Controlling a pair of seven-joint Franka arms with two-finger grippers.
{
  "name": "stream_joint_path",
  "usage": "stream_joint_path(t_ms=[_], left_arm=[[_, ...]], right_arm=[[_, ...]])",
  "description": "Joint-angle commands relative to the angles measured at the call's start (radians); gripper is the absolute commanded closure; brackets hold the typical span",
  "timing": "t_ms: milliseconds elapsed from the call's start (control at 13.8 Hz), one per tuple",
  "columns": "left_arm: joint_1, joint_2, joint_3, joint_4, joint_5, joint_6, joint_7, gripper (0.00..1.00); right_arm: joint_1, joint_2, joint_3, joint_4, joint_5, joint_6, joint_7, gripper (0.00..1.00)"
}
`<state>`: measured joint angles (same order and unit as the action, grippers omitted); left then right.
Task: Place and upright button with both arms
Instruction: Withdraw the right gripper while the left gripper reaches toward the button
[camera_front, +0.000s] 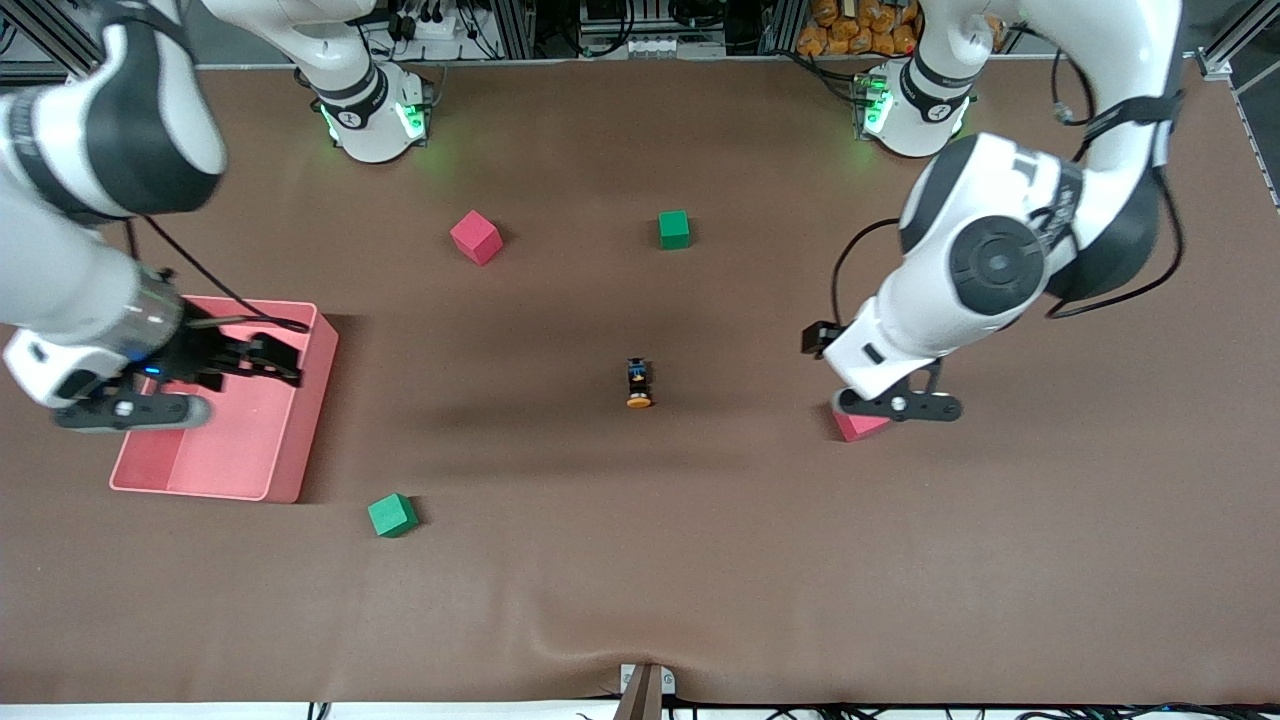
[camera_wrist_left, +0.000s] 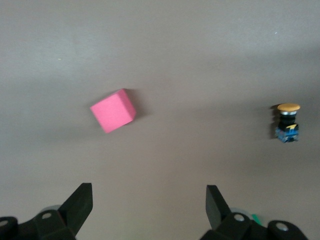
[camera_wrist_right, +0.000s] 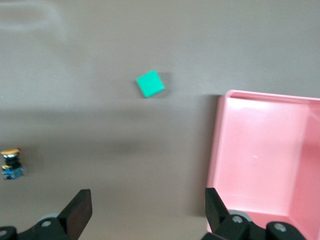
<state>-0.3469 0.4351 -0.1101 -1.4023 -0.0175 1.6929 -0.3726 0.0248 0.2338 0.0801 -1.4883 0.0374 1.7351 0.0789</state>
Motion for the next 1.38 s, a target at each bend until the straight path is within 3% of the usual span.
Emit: stream_joint_path(t_ms=[0,218,581,1306], left_arm=[[-0.049,0.079,0.009,0.080,-0.004,0.022,-0.089,0.00],[-0.108,0.149,0.001,0.124,-0.012,0.039,-0.172,0.00],[-0.171,0.241,-0.006,0.140,-0.068,0.125,-0.181,0.00],[-0.233,0.388,-0.013,0.140,-0.151,0.389,-0.281,0.00]], right_arm=[[-0.071,-0.088,0.023,-0.044,0.016,-0.050,-0.025,0.00],[-0.109,-0.148,0.007,-0.046,0.015,-0.106,-0.258,0.00],[-0.094,-0.214,-0.054,-0.044,0.003,-0.176,-0.405,0.00],[-0.075,-0.223,-0.060,0.019,-0.056,-0.305,-0.393,0.00]])
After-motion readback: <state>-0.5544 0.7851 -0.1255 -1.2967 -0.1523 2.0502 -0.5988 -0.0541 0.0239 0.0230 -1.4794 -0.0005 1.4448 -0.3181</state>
